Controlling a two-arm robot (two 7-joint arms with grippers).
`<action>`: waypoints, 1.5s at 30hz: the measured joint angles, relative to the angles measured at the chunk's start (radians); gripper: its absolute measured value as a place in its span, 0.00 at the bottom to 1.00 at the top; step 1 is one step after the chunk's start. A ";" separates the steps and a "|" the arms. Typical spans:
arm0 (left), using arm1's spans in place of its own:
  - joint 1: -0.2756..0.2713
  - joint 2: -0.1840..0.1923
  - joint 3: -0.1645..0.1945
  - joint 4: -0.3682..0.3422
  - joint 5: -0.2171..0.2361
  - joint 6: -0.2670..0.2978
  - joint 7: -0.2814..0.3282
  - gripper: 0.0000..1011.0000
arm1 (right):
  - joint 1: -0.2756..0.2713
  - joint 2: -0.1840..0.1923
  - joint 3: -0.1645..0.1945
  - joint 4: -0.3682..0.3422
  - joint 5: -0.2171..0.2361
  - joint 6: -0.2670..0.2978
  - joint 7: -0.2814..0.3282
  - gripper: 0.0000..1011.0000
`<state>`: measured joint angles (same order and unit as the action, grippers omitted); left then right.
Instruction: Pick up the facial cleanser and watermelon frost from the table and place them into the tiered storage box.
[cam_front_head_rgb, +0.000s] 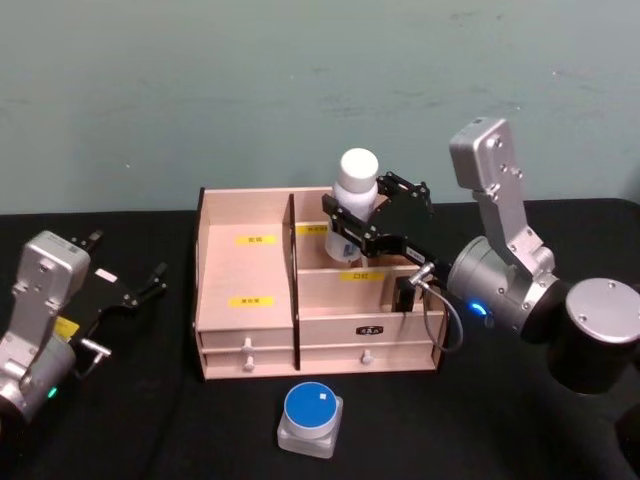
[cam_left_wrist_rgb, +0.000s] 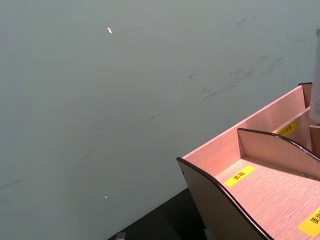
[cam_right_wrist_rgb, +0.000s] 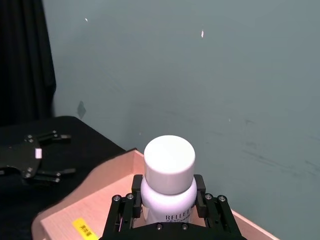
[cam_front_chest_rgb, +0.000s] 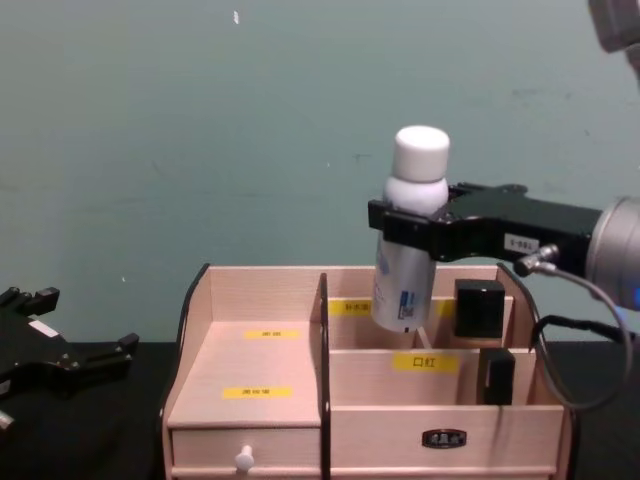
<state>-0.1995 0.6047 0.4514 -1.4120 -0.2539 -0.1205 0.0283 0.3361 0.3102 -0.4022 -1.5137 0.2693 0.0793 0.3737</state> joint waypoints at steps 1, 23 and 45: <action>0.000 0.000 0.000 0.000 0.000 0.000 0.000 1.00 | 0.009 -0.005 -0.003 0.016 -0.003 -0.002 0.001 0.60; 0.000 0.000 0.000 0.000 0.000 0.000 0.000 1.00 | 0.070 -0.044 -0.027 0.157 -0.013 -0.064 0.038 0.60; 0.000 0.000 0.000 0.000 0.000 0.000 0.000 1.00 | 0.097 -0.056 -0.034 0.215 -0.023 -0.045 0.042 0.60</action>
<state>-0.1995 0.6047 0.4514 -1.4120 -0.2539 -0.1205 0.0283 0.4331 0.2546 -0.4360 -1.2983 0.2461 0.0341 0.4159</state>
